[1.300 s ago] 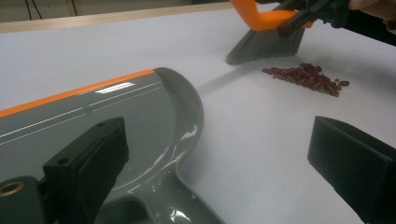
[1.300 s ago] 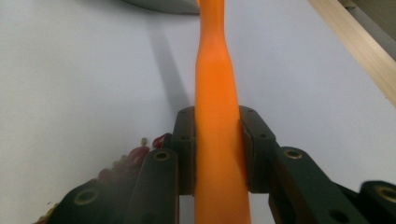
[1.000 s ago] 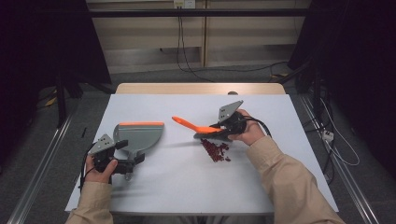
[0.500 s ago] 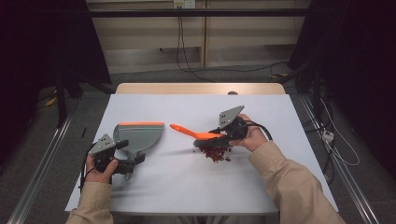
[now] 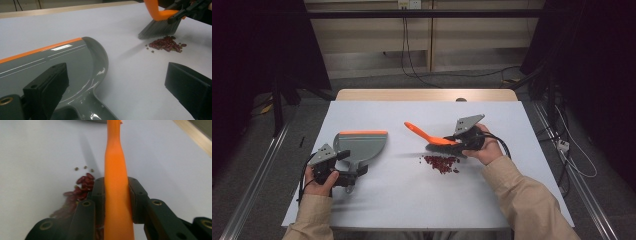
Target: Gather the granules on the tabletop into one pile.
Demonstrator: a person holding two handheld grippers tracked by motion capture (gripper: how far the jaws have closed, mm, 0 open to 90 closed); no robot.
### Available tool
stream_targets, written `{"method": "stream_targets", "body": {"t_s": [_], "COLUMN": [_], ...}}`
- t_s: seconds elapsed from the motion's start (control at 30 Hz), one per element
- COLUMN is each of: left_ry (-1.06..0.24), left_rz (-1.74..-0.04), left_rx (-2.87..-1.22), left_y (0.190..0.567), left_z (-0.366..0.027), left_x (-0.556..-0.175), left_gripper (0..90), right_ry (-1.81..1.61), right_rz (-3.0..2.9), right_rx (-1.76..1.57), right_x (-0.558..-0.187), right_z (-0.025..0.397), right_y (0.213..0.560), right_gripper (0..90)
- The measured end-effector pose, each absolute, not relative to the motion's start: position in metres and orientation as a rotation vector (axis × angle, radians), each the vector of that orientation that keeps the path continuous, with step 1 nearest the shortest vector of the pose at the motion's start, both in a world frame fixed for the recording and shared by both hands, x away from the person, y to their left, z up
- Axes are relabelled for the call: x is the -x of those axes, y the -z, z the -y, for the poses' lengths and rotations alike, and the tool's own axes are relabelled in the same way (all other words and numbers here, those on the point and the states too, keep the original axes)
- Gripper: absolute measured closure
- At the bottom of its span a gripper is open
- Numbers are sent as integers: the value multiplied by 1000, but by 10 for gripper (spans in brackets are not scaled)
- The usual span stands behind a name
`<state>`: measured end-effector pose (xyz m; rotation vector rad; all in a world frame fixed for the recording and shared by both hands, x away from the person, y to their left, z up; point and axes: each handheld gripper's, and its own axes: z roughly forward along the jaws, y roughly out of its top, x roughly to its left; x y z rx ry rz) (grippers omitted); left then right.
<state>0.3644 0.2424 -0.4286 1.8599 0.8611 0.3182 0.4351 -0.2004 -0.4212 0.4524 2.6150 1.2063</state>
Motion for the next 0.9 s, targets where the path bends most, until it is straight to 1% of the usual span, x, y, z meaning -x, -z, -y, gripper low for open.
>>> {"method": "stream_targets", "body": {"t_s": [0.13, 0.23, 0.43, 0.63, 0.9], "left_ry": [-321, -317, -318, -316, -320], "left_rz": [-862, -862, -859, -861, -867], "left_rx": [-1859, -1860, -1867, -1869, -1852], "left_y": [428, 428, 429, 429, 428], "left_z": [-242, -242, -243, -243, -243], "left_x": [-364, -364, -365, -365, -365], "left_gripper": [49, 49, 49, 49, 49], "right_ry": [-1197, -1231, -1248, -1172, -1176], "right_rz": [-2644, -2617, -2568, -2574, -2643], "right_rx": [-401, -423, -488, -495, -385], "right_x": [-430, -430, -443, -458, -443], "right_z": [195, 197, 201, 197, 185], "right_y": [417, 411, 408, 419, 418], "right_gripper": [714, 714, 713, 714, 714]}}
